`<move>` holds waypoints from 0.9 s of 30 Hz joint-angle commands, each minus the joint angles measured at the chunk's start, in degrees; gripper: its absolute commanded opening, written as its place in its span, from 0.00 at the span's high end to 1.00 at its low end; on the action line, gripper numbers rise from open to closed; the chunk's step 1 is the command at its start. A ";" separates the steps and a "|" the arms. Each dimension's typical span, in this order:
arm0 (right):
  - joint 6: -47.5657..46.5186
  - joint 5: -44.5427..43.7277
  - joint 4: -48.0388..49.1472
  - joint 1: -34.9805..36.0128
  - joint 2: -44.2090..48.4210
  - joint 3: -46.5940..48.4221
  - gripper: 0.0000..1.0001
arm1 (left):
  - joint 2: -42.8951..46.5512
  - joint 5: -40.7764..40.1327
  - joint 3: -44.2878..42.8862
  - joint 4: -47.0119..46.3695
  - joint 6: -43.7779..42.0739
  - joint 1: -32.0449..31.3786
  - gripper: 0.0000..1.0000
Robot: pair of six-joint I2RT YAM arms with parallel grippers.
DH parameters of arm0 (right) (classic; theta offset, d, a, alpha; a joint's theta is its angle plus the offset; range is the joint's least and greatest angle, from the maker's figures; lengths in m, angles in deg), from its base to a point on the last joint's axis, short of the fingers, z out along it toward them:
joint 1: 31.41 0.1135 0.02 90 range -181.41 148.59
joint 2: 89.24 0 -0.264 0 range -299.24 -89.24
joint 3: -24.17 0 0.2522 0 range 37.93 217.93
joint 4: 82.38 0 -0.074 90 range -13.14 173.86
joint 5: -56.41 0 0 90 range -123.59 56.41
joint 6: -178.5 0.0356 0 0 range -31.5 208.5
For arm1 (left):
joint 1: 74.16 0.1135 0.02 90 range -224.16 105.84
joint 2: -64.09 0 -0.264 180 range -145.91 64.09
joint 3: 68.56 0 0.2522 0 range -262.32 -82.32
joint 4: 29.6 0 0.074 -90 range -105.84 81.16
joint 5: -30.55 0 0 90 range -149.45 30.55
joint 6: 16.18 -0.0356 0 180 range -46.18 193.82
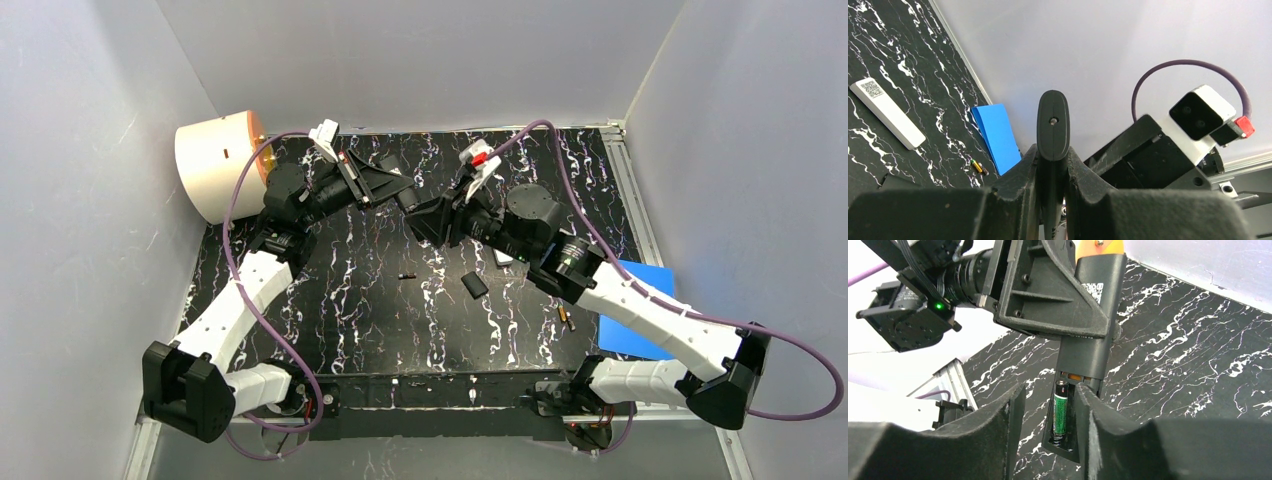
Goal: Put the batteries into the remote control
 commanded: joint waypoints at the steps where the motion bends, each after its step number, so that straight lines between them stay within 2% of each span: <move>1: 3.69 -5.72 -0.58 -0.37 2.07 3.93 0.42 | 0.75 1.37 -1.71 -3.08 0.73 -0.12 1.00; 4: 7.71 -7.38 -1.40 -0.42 2.48 6.30 0.20 | 0.80 0.69 -1.62 -3.11 0.78 -0.16 1.00; 6: 13.01 -11.28 -2.50 -0.44 2.29 7.61 0.09 | 0.80 0.16 -1.71 -3.18 0.73 -0.14 1.00; 7: 15.56 -12.56 -2.43 -0.49 2.41 7.33 0.07 | 0.80 -0.19 -1.77 -3.25 0.83 -0.12 1.00; 11: 28.95 -19.69 -0.74 -0.85 4.16 3.07 0.03 | 0.56 -1.64 -1.84 -4.08 1.26 -0.09 1.00; 14: 38.60 -20.24 0.15 -1.83 5.16 -0.67 0.01 | 0.07 -2.49 -2.15 -5.38 1.95 -0.08 1.00; 19: 46.34 -14.77 6.24 -3.09 5.04 -4.94 0.01 | -1.22 -3.22 -3.22 -6.64 2.61 -0.13 1.00; 23: 56.25 -7.47 14.27 -5.55 3.11 -7.97 0.01 | -2.36 -2.99 -3.41 -8.26 4.03 -0.14 1.00; 27: 58.16 -3.75 18.03 -6.89 1.20 -8.26 0.01 | -2.75 -2.76 -3.64 -8.71 4.04 -0.13 1.00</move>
